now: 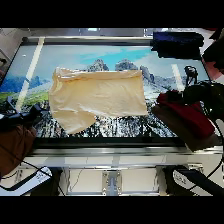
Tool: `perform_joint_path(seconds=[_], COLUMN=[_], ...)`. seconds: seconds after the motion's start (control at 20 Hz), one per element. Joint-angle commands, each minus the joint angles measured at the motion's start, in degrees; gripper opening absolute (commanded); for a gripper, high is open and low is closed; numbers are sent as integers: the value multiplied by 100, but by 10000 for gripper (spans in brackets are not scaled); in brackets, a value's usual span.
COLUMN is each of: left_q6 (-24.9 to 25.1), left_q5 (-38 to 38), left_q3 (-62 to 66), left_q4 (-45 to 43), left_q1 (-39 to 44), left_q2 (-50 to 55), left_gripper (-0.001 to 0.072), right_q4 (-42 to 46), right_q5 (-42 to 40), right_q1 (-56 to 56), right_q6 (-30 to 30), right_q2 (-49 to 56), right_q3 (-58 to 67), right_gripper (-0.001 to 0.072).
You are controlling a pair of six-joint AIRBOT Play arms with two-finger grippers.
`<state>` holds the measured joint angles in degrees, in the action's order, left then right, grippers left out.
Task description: Fold the shirts.
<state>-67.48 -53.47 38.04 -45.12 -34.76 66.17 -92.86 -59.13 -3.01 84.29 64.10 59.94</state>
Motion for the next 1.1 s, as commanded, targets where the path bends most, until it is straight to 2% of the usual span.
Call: perform_joint_path(seconds=[0.0,0.35,0.55,0.65,0.75,0.8,0.95,1.05], left_q6=[151,162,623,693,693,695,697,697], left_q5=[634,1134,1478,1491,1515,1510,1475,1443], left_q3=[-496,-492,-466,-411,-407,-407,-407,-407], left_q4=[621,1228,2153,2330,2332,2330,2328,2328], left_q1=[345,505,918,1021,1019,1010,1005,1005], left_q2=[348,1003,1257,1333,1329,1329,1329,1327], left_gripper=[540,540,528,341,66,13,13,13], right_q4=[247,-151,-459,-463,-455,-367,330,1154], right_q5=[264,-938,-964,-986,-986,-973,-1019,-1375], right_q1=[-7,-4,-4,-4,-4,-4,-22,-24], right_q6=[-17,-15,-15,-15,-13,42,42,-66], right_q2=[-238,-245,-258,-293,-367,-428,-826,-1311], right_q3=[-96,850,992,992,986,975,975,927], right_gripper=[507,508,506,487,487,486,481,479])
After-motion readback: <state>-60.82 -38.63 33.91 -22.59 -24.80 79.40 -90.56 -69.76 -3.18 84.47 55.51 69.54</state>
